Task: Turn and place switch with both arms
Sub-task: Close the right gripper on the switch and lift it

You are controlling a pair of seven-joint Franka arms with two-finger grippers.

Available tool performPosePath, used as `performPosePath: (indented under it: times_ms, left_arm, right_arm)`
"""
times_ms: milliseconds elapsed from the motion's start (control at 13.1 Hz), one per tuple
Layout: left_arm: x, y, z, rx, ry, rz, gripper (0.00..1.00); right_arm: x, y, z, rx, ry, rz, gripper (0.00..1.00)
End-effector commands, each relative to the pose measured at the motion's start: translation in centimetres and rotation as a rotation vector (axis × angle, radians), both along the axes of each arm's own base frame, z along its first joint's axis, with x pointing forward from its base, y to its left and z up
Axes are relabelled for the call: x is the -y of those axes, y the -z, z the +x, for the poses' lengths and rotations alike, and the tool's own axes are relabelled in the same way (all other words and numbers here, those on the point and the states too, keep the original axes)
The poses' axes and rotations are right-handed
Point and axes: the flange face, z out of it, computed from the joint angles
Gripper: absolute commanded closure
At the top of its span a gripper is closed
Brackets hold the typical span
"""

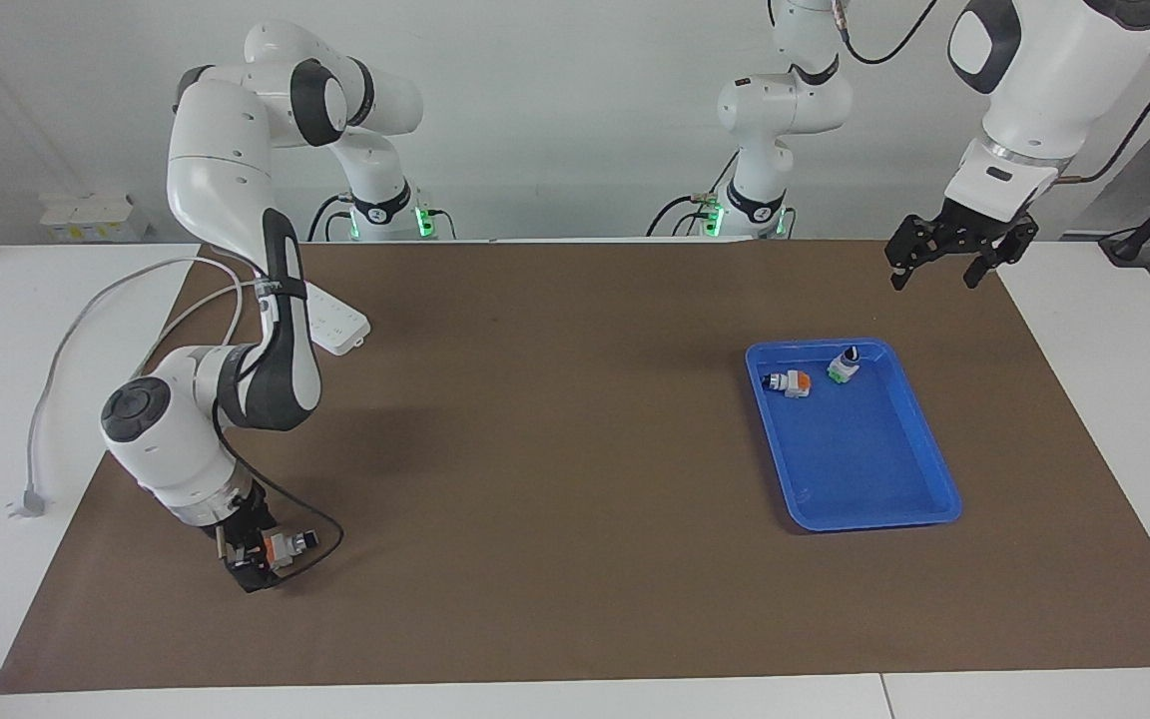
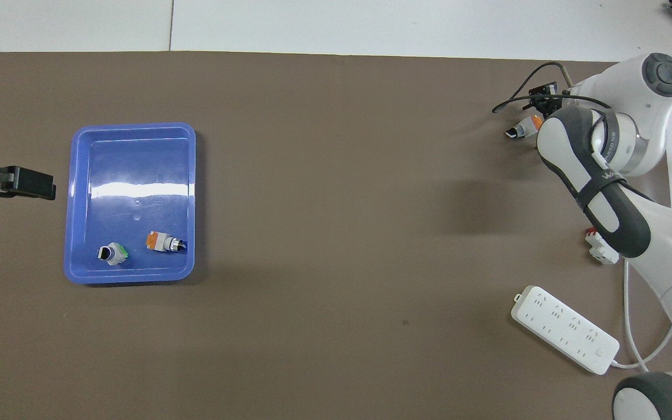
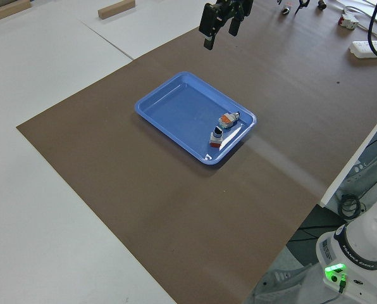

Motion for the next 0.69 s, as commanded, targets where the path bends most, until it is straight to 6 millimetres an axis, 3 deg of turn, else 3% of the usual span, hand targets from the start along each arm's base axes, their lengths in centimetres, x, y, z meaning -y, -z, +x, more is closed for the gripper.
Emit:
performPosePath:
  times_ms: [0, 77, 153, 460, 613]
  left_arm:
    - [-0.2, -0.1, -0.9, 0.006, 0.0, -0.01, 0.0]
    - [-0.2, -0.1, -0.9, 0.006, 0.0, -0.01, 0.0]
    - [-0.2, -0.1, -0.9, 0.006, 0.0, -0.01, 0.0]
    - [-0.2, -0.1, -0.9, 0.006, 0.0, -0.01, 0.0]
    - [-0.2, -0.1, -0.9, 0.006, 0.0, -0.01, 0.0]
  right_arm:
    - [0.0, 0.3, -1.1, 0.007, 0.017, 0.025, 0.35]
    - [0.8, 0.3, -1.4, 0.0, 0.021, 0.033, 0.93]
    - [0.2, 0.3, -1.3, 0.007, 0.043, 0.064, 1.0]
    - [-0.3, -0.4, -1.1, 0.005, 0.097, 0.087, 1.0]
    - [-0.9, -2.5, -1.5, 0.007, 0.088, 0.089, 1.0]
